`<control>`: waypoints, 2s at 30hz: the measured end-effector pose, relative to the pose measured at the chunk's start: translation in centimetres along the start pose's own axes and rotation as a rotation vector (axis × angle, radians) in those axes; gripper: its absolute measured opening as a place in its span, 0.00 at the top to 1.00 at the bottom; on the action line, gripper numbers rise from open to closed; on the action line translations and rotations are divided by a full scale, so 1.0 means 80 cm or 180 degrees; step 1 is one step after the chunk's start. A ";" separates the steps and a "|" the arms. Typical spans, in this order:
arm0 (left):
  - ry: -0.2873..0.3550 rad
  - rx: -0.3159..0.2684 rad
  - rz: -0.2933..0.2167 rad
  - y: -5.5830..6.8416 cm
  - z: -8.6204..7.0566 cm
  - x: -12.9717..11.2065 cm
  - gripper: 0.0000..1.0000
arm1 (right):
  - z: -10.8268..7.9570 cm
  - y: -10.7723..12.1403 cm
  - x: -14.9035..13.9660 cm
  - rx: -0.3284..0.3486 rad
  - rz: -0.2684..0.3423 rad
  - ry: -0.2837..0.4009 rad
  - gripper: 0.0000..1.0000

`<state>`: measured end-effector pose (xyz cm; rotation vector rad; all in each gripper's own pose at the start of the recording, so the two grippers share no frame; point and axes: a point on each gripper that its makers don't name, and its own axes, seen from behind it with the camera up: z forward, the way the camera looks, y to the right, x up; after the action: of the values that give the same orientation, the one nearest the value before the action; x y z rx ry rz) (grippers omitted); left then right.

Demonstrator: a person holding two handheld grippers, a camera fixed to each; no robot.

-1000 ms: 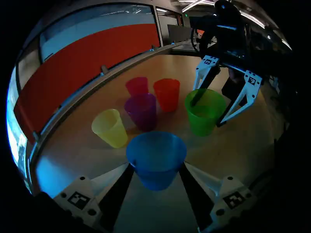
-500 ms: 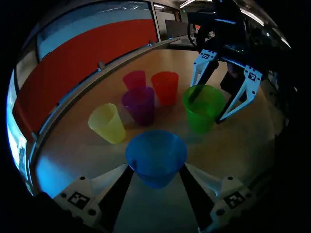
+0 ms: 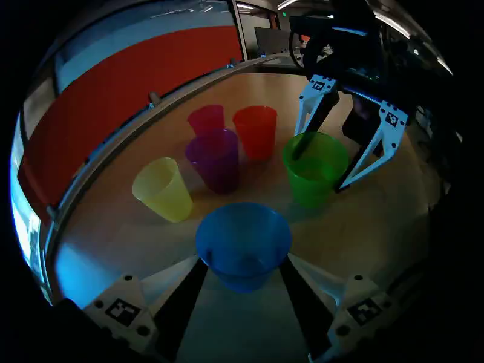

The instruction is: Pour water

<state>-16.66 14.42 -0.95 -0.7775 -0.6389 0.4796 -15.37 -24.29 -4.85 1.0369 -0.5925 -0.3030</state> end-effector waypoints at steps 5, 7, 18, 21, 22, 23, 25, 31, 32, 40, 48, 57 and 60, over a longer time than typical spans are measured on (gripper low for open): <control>0.0009 0.0000 -0.0016 -0.001 -0.001 -0.001 0.19 | 0.002 0.001 -0.004 -0.0007 0.0005 -0.0025 0.12; -0.0006 0.0004 -0.0013 -0.002 -0.001 -0.004 0.19 | 0.003 0.001 -0.005 -0.0007 0.0004 -0.0037 0.12; -0.0058 0.0000 -0.0024 -0.002 0.000 -0.016 0.19 | 0.003 0.002 -0.008 -0.0022 0.0018 -0.0076 0.12; -0.0068 0.0001 -0.0032 -0.003 0.001 -0.019 0.19 | 0.003 0.002 -0.009 -0.0028 0.0024 -0.0079 0.12; -0.0071 0.0000 -0.0032 -0.002 0.001 -0.020 0.19 | 0.003 0.002 -0.009 -0.0029 0.0025 -0.0080 0.12; -0.0075 0.0000 -0.0031 -0.002 0.002 -0.021 0.19 | 0.003 0.002 -0.010 -0.0031 0.0027 -0.0080 0.12; -0.0083 -0.0007 -0.0032 -0.002 0.002 -0.022 0.19 | 0.003 0.002 -0.010 -0.0032 0.0028 -0.0080 0.12; -0.0130 -0.0030 -0.0039 -0.001 0.005 -0.029 0.19 | 0.003 0.003 -0.010 -0.0043 0.0033 -0.0084 0.12; -0.0140 -0.0030 -0.0042 -0.001 0.005 -0.031 0.19 | 0.003 0.003 -0.010 -0.0046 0.0034 -0.0085 0.12; -0.0203 -0.0061 -0.0072 -0.001 0.004 -0.038 0.19 | 0.002 0.004 -0.010 -0.0061 0.0048 -0.0091 0.11; -0.0258 -0.0030 -0.0055 -0.004 -0.003 -0.048 0.18 | -0.004 0.002 -0.017 -0.0077 0.0054 -0.0129 0.10; -0.0281 0.0044 -0.0084 -0.008 -0.015 -0.057 0.19 | -0.022 0.002 -0.034 -0.0151 0.0059 -0.0198 0.10; -0.0282 0.0065 -0.0093 -0.007 -0.020 -0.059 0.18 | -0.029 0.001 -0.037 -0.0174 0.0059 -0.0201 0.10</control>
<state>-18.85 10.39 -3.00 -0.7298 -0.7259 0.4951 -16.40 -21.13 -6.54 0.9717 -0.6472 -0.3350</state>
